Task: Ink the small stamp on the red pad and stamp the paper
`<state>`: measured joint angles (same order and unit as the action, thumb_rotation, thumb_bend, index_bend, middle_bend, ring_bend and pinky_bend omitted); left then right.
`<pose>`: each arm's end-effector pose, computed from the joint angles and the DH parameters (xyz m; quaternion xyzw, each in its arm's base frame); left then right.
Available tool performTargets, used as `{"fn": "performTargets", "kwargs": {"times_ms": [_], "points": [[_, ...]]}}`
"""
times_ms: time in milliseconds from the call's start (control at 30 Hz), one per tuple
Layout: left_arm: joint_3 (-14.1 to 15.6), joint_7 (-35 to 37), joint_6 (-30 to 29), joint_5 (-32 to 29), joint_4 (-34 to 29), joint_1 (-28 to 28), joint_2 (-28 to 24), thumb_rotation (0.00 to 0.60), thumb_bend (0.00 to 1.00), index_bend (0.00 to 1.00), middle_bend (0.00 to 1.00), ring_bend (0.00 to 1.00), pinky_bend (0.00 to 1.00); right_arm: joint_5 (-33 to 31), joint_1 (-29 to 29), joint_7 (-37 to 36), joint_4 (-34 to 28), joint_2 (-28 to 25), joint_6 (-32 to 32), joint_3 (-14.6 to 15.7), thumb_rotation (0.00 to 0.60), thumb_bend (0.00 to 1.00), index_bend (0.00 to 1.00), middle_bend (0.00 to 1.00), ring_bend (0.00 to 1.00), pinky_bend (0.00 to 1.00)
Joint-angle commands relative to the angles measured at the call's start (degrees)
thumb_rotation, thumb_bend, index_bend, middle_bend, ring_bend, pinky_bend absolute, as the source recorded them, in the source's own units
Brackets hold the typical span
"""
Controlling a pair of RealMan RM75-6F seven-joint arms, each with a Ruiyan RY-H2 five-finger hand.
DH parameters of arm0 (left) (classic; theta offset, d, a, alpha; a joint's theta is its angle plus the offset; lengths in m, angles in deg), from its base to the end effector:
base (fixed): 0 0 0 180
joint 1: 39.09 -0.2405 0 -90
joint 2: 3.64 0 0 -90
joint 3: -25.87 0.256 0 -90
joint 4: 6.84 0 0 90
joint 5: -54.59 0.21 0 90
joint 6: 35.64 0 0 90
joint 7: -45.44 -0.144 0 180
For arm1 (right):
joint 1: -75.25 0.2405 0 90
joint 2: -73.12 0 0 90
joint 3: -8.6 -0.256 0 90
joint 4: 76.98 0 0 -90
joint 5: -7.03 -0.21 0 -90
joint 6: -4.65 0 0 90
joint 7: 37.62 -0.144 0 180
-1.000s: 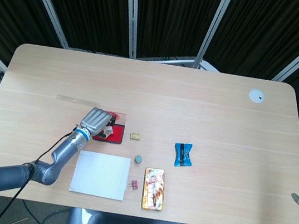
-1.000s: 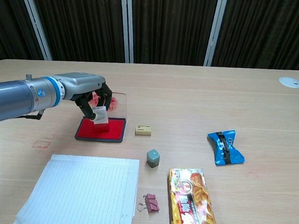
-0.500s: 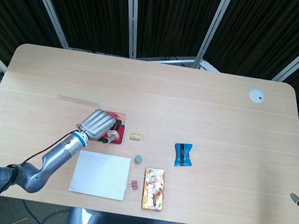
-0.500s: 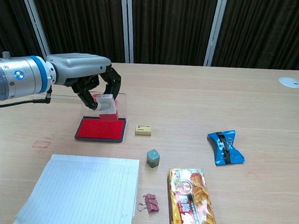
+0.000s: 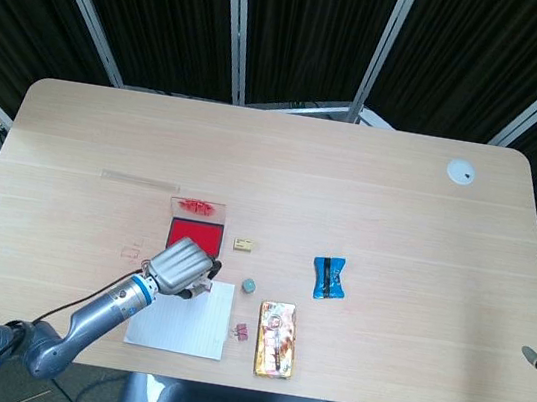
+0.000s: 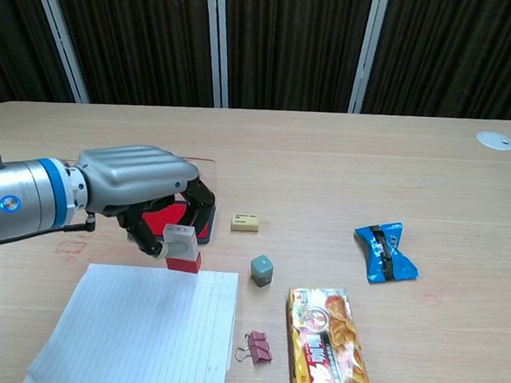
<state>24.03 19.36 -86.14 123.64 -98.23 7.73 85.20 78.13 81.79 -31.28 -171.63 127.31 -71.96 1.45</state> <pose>-0.1187 0.2923 -0.0526 -0.8482 -0.2956 -0.3151 0.3063 -0.3408 -0.2023 0.2205 0.5664 -0.3866 0.2736 0.6744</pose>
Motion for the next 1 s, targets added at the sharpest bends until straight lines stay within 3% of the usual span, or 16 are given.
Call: {"fn": "performTargets", "kwargs": {"times_ms": [33, 633, 1000], "points": [[-0.28, -0.99, 0.10, -1.54, 0.67, 0.01, 1.52, 0.600, 0.42, 0.57, 0.56, 0.86, 0.92, 0.03, -0.02, -0.08, 0.01, -0.04, -0.06, -0.01, 0.600, 0.00, 0.00, 0.00, 0.00, 0.00], [-0.62, -6.80, -0.75, -6.37, 4.80, 0.81, 8.12, 0.600, 0.42, 0.57, 0.56, 0.86, 0.92, -0.34, -0.05, -1.02, 0.37, -0.31, 0.20, -0.21, 0.600, 0.00, 0.00, 0.00, 0.00, 0.00], [-0.52, -8.11, -1.82, -7.15, 5.48, 0.40, 9.07, 0.600, 0.43, 0.57, 0.56, 0.86, 0.92, -0.38, -0.08, -1.31, 0.50, -0.40, 0.25, -0.24, 0.600, 0.00, 0.00, 0.00, 0.00, 0.00]]}}
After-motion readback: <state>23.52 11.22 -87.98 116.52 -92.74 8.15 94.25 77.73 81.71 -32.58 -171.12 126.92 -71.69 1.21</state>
